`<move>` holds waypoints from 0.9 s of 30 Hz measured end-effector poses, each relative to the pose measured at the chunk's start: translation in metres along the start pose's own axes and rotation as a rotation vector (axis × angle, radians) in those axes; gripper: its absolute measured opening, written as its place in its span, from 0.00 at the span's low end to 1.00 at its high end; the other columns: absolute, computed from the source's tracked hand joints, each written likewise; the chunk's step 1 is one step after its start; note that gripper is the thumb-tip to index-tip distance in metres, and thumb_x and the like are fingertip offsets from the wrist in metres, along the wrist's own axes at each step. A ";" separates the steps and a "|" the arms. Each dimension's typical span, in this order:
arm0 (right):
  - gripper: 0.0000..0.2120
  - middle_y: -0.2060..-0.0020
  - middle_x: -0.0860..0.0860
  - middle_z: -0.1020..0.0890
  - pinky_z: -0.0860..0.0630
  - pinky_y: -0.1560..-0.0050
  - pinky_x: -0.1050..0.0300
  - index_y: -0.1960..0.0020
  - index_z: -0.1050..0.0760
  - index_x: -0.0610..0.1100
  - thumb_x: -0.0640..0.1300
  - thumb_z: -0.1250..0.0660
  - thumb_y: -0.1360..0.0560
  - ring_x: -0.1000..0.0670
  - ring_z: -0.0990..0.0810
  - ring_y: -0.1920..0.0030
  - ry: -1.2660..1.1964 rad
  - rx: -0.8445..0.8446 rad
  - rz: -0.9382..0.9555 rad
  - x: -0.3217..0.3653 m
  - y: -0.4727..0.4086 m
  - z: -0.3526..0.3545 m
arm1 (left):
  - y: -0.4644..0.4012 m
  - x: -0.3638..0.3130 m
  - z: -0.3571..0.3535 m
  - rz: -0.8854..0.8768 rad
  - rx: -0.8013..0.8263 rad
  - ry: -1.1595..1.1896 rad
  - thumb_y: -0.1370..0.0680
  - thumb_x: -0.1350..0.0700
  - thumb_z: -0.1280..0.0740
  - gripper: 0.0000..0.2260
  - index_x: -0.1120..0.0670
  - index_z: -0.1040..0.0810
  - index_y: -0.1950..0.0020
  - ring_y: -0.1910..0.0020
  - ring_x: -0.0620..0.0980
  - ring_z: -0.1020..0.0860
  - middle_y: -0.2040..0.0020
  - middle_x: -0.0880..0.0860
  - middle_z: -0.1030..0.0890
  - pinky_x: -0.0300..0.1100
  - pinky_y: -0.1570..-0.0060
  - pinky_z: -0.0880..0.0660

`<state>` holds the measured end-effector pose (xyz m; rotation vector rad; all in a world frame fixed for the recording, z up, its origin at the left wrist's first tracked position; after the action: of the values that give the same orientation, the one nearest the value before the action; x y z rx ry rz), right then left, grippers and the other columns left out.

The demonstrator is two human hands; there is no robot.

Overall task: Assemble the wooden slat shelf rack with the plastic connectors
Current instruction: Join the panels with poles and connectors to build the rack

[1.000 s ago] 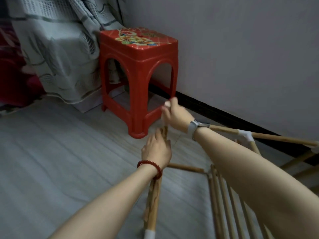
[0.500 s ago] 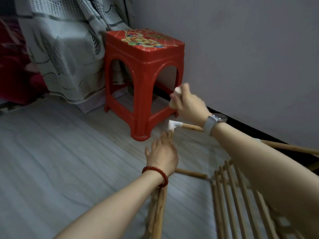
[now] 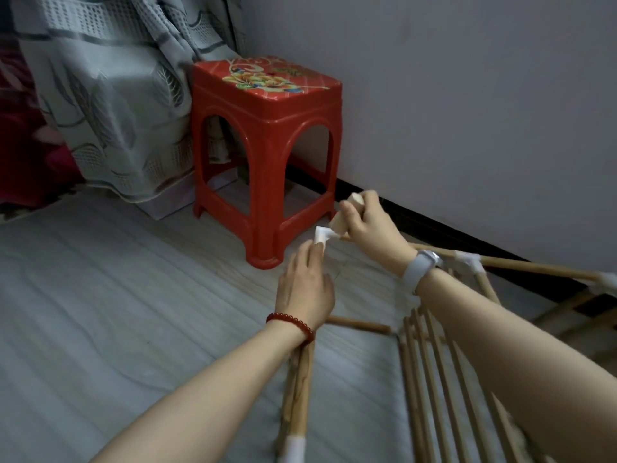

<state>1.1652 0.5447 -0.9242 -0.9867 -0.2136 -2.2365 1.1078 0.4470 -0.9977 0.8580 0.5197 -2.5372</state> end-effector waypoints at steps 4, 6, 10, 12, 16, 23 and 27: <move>0.12 0.63 0.52 0.24 0.31 0.61 0.56 0.48 0.36 0.45 0.53 0.45 0.20 0.51 0.25 0.63 0.017 0.069 -0.117 -0.043 0.063 0.005 | 0.031 -0.022 0.000 -0.462 0.285 -0.244 0.24 0.41 0.48 0.23 0.53 0.21 0.44 0.26 0.48 0.42 0.36 0.48 0.25 0.50 0.30 0.41; 0.11 0.64 0.53 0.24 0.30 0.62 0.56 0.48 0.36 0.45 0.53 0.44 0.20 0.49 0.23 0.61 0.050 0.064 -0.192 -0.063 0.098 0.016 | 0.059 -0.021 0.006 -0.694 0.348 -0.373 0.25 0.39 0.48 0.23 0.50 0.19 0.51 0.29 0.49 0.34 0.44 0.47 0.20 0.53 0.33 0.34; 0.10 0.65 0.55 0.25 0.31 0.63 0.56 0.51 0.36 0.46 0.53 0.43 0.21 0.49 0.23 0.60 0.144 0.085 -0.259 -0.081 0.158 0.027 | 0.088 -0.018 0.014 -0.823 0.280 -0.492 0.24 0.46 0.45 0.15 0.51 0.21 0.57 0.36 0.54 0.26 0.49 0.50 0.20 0.55 0.34 0.35; 0.10 0.65 0.55 0.25 0.29 0.61 0.55 0.51 0.36 0.47 0.53 0.43 0.21 0.49 0.23 0.60 0.162 0.069 -0.258 -0.077 0.174 0.033 | 0.093 -0.019 0.018 -0.805 0.204 -0.497 0.28 0.50 0.44 0.13 0.53 0.21 0.59 0.40 0.56 0.23 0.53 0.52 0.20 0.56 0.36 0.38; 0.11 0.62 0.52 0.22 0.25 0.59 0.52 0.50 0.35 0.47 0.55 0.43 0.21 0.49 0.21 0.60 0.224 0.041 -0.256 -0.066 0.195 0.052 | 0.106 -0.024 0.024 -0.793 0.133 -0.582 0.30 0.52 0.45 0.14 0.54 0.21 0.62 0.45 0.56 0.21 0.56 0.52 0.19 0.59 0.36 0.39; 0.15 0.59 0.51 0.20 0.22 0.55 0.47 0.47 0.34 0.46 0.57 0.42 0.22 0.49 0.20 0.59 0.238 0.090 -0.269 -0.059 0.216 0.055 | 0.128 -0.037 0.023 -0.663 0.114 -0.682 0.28 0.51 0.46 0.15 0.55 0.22 0.62 0.48 0.57 0.21 0.60 0.53 0.20 0.60 0.38 0.39; 0.13 0.60 0.49 0.20 0.22 0.55 0.46 0.50 0.34 0.47 0.57 0.41 0.23 0.49 0.20 0.60 0.225 0.076 -0.284 -0.063 0.230 0.070 | 0.139 -0.056 0.008 -0.513 0.136 -0.693 0.26 0.49 0.48 0.20 0.57 0.21 0.64 0.51 0.57 0.22 0.63 0.55 0.21 0.58 0.39 0.37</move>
<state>1.3853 0.4301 -0.9457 -0.6916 -0.3529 -2.5541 1.2123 0.3404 -0.9862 -0.1861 0.3652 -3.1103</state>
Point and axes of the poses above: each hand's wrist, its own y-axis away from the middle knuckle, its own z-axis out of the back of the hand, x = y × z, the point moved 9 cm from there along -y, towards the middle knuckle
